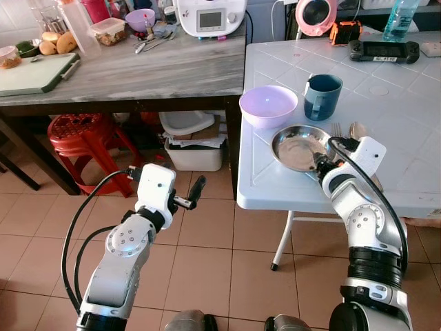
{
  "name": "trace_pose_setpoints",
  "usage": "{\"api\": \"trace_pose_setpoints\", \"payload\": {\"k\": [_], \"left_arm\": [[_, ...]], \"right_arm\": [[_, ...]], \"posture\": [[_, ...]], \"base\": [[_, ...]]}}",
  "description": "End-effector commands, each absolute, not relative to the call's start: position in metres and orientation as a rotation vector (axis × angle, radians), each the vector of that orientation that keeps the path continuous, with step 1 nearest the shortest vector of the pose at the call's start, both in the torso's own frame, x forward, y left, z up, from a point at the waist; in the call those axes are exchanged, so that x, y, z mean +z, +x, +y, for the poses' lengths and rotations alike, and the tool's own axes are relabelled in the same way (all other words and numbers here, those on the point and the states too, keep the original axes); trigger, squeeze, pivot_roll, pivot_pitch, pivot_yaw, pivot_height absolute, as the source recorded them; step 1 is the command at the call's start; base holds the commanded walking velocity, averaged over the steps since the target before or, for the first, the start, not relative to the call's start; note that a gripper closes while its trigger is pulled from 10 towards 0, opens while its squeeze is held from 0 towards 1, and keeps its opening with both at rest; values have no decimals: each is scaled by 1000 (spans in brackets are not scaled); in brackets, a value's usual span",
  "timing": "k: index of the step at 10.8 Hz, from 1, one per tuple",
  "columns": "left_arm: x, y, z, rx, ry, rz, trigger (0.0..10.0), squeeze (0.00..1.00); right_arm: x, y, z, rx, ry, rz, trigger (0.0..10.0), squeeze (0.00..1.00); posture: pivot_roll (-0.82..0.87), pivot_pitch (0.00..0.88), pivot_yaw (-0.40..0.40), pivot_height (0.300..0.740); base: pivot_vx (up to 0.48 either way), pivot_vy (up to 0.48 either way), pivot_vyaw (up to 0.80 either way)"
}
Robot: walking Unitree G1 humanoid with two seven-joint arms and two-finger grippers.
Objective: Setting the table
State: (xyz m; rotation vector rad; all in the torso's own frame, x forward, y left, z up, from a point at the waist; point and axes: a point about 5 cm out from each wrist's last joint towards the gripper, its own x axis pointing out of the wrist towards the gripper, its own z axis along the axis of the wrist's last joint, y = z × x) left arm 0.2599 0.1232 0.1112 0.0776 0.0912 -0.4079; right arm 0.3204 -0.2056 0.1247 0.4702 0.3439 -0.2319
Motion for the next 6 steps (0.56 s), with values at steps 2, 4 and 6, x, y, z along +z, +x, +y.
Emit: {"api": "trace_pose_setpoints", "payload": {"k": [2, 4, 6], "left_arm": [[113, 260, 126, -410, 90, 94, 10000, 0], [113, 260, 126, -411, 91, 93, 10000, 0], [113, 260, 125, -410, 90, 93, 10000, 0]], "right_arm": [[123, 322, -200, -218, 503, 361, 0, 0], [123, 322, -202, -227, 514, 361, 0, 0], [123, 323, -203, -231, 516, 361, 0, 0]], "posture": [[6, 16, 124, 740], [6, 18, 124, 740], [7, 16, 121, 740]], "base": [[0, 0, 0], [0, 0, 0], [0, 0, 0]]}}
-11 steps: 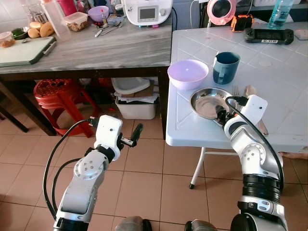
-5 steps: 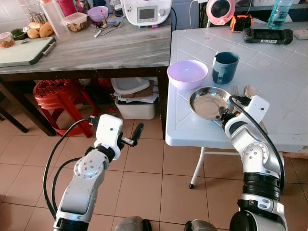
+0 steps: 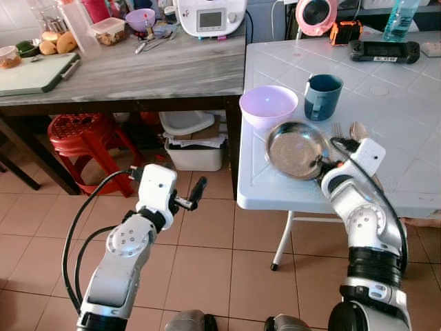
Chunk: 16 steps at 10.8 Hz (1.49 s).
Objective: Setting the table
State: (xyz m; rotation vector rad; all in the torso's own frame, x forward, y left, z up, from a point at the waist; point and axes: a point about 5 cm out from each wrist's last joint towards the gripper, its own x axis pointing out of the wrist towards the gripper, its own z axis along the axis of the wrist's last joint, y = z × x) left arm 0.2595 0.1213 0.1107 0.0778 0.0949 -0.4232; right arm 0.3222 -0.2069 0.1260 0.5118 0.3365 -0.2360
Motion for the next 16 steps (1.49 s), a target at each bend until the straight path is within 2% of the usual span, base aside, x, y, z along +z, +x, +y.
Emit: {"api": "trace_pose_setpoints", "payload": {"k": [1, 4, 7, 8, 9, 12, 14, 16], "left_arm": [[113, 260, 125, -411, 89, 91, 10000, 0], [112, 261, 123, -410, 87, 88, 10000, 0], [106, 268, 125, -352, 80, 102, 10000, 0], [106, 270, 125, -339, 81, 98, 10000, 0], [106, 274, 128, -301, 51, 95, 10000, 0], [107, 282, 125, -266, 42, 63, 10000, 0], [109, 289, 121, -260, 28, 34, 10000, 0], [112, 294, 116, -274, 39, -20, 10000, 0]], "right_arm": [[123, 323, -204, -234, 521, 362, 0, 0], [123, 324, -203, -234, 522, 361, 0, 0], [130, 322, -192, -158, 431, 314, 0, 0], [131, 323, -191, -154, 418, 305, 588, 0], [138, 323, -182, -86, 422, 258, 10000, 0], [148, 321, -178, -54, 318, 164, 10000, 0], [144, 317, -170, -38, 323, 167, 10000, 0], [146, 317, -171, -45, 293, 129, 10000, 0]], "posture": [[7, 15, 119, 740], [-1, 4, 110, 740], [-25, 0, 90, 740], [-30, 0, 89, 740], [-38, 0, 81, 740], [-44, 0, 61, 740], [-56, 0, 45, 740], [-53, 0, 30, 740]], "base": [[0, 0, 0], [0, 0, 0], [0, 91, 0], [0, 439, 0], [0, 480, 0], [0, 477, 0], [0, 478, 0], [347, 321, 0]]}}
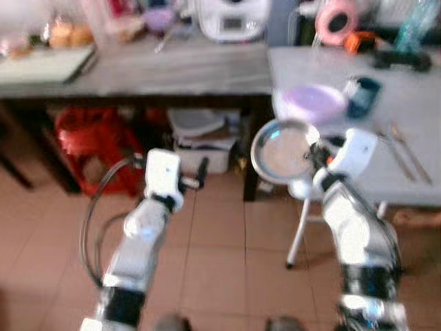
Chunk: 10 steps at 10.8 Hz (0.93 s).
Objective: Setting the table
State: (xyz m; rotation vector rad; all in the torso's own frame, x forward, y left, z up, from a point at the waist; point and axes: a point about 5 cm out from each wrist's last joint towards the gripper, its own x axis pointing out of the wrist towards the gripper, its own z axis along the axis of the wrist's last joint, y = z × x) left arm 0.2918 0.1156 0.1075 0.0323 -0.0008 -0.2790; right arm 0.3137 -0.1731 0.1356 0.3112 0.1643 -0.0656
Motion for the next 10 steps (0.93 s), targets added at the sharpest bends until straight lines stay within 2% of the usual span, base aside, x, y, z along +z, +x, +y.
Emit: {"api": "trace_pose_setpoints", "payload": {"k": [1, 3, 5, 7, 10], "left_arm": [[111, 296, 113, -277, 35, -23, 10000, 0], [109, 299, 112, -225, 32, -26, 10000, 0], [114, 297, 134, -65, -12, -19, 10000, 0], [106, 272, 161, 37, 17, 13, 10000, 0], [85, 250, 193, 138, 58, 103, 10000, 0]], "right_arm": [[145, 314, -173, -51, 323, 109, 10000, 0], [142, 305, -173, -45, 331, 81, 10000, 0], [148, 280, -180, -42, 124, 3, 10000, 0], [137, 250, -196, -77, 61, 12, 10000, 0], [131, 242, -191, -92, 67, 22, 10000, 0]], "posture": [[-49, 0, 15, 740], [-59, 0, 14, 740], [-71, 0, 30, 740], [-63, 0, 36, 740], [-52, 0, 40, 740]], "base": [[442, 0, 0], [448, 0, 0], [414, 126, 0], [328, 251, 0], [304, 344, 0]]}}
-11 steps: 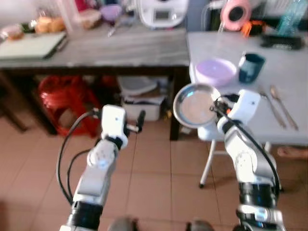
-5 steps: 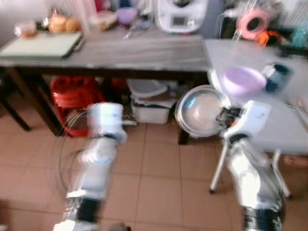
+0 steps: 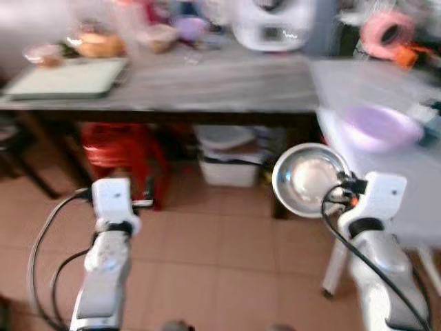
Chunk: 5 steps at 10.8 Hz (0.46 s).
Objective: Setting the table
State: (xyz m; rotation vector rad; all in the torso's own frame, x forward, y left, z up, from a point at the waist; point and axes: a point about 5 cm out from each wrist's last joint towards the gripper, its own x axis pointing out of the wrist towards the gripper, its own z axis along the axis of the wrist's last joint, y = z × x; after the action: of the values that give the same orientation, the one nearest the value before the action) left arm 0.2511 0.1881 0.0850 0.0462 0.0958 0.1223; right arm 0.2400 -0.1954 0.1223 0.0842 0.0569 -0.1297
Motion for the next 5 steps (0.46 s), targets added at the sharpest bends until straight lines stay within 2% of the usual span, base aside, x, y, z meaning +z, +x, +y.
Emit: {"api": "trace_pose_setpoints", "payload": {"k": [1, 5], "left_arm": [[84, 253, 194, 150, 53, 106, 10000, 0], [87, 265, 192, 54, 80, 91, 10000, 0]], "right_arm": [[131, 245, -187, -109, 93, 8, 10000, 0], [135, 253, -179, -81, 70, -38, 10000, 0]], "posture": [[-53, 0, 42, 740], [-53, 0, 55, 740]], "base": [[304, 371, 0], [312, 365, 0]]}}
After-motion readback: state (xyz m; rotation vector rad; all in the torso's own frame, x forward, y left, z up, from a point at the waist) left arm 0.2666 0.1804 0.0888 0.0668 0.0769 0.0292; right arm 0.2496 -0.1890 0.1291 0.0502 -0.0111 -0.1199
